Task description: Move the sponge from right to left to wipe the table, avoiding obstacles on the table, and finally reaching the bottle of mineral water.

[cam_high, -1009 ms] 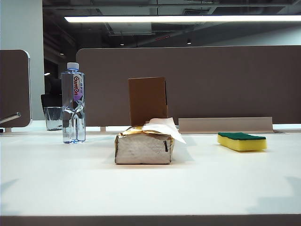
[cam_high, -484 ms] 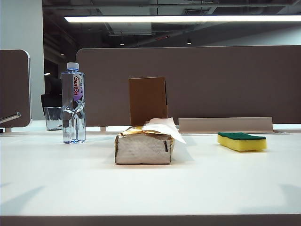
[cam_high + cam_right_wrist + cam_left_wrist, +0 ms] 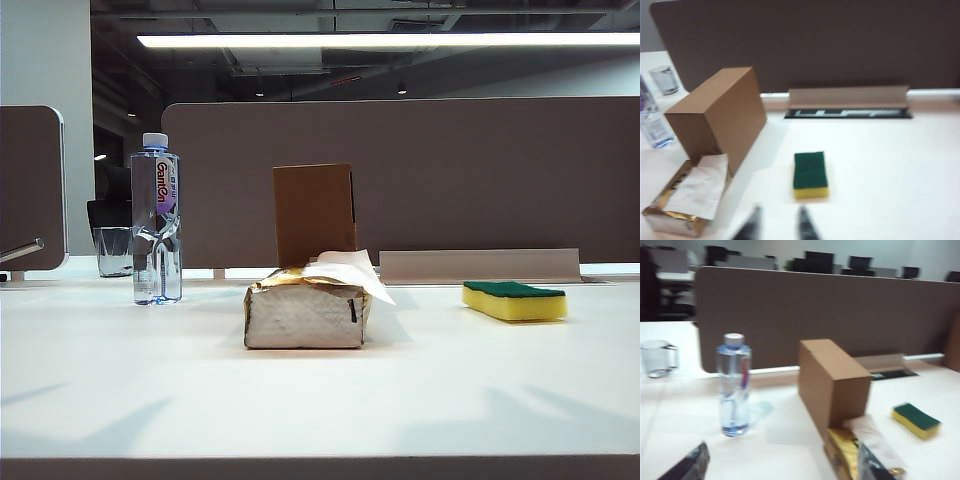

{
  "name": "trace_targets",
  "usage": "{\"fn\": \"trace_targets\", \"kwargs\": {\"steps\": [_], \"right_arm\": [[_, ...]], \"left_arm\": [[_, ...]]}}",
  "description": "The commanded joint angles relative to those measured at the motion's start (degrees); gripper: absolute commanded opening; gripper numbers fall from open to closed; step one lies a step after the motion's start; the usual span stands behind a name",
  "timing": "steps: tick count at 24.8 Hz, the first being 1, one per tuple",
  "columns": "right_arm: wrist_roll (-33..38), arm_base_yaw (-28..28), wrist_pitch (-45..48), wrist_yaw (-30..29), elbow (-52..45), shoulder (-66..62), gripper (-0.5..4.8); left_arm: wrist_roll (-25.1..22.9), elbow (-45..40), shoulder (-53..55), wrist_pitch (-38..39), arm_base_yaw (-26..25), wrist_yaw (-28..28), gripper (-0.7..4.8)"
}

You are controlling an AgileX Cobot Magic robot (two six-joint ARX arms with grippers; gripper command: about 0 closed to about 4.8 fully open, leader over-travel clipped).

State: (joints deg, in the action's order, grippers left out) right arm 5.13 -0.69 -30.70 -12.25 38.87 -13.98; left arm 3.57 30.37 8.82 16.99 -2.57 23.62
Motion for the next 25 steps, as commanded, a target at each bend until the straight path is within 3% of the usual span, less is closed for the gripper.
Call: {"fn": "trace_targets", "kwargs": {"steps": [1,6,11,16,17,21,25], "right_arm": [[4.2,0.0,-1.1,-1.3,3.8,-5.5,2.40],[4.2,0.0,-4.9,-1.9,9.1,-13.1,3.29],[4.2,0.0,-10.0,-1.9,15.8,-22.3,3.52],[4.1,0.0,-14.5,-3.6,24.9,-35.5,3.89],[4.1,0.0,-14.5,-4.4,26.8,-39.0,4.20],[4.1,0.0,-14.4,-4.7,30.7,-48.4,4.24],[3.9,0.0,-13.4,-7.5,33.4,-57.6,4.25]], "left_arm": [[0.3,3.5,5.5,0.1,0.0,5.1,3.88],[0.3,7.3,11.5,0.3,0.0,6.7,4.70],[-0.1,11.1,16.6,0.1,0.0,7.7,4.72],[-0.1,14.1,21.8,0.1,0.0,13.5,4.71],[0.1,14.5,22.8,0.1,0.0,13.9,4.72],[0.1,14.6,25.3,0.1,0.0,14.1,4.79],[0.8,14.8,27.4,0.2,0.0,19.1,4.79]]}}
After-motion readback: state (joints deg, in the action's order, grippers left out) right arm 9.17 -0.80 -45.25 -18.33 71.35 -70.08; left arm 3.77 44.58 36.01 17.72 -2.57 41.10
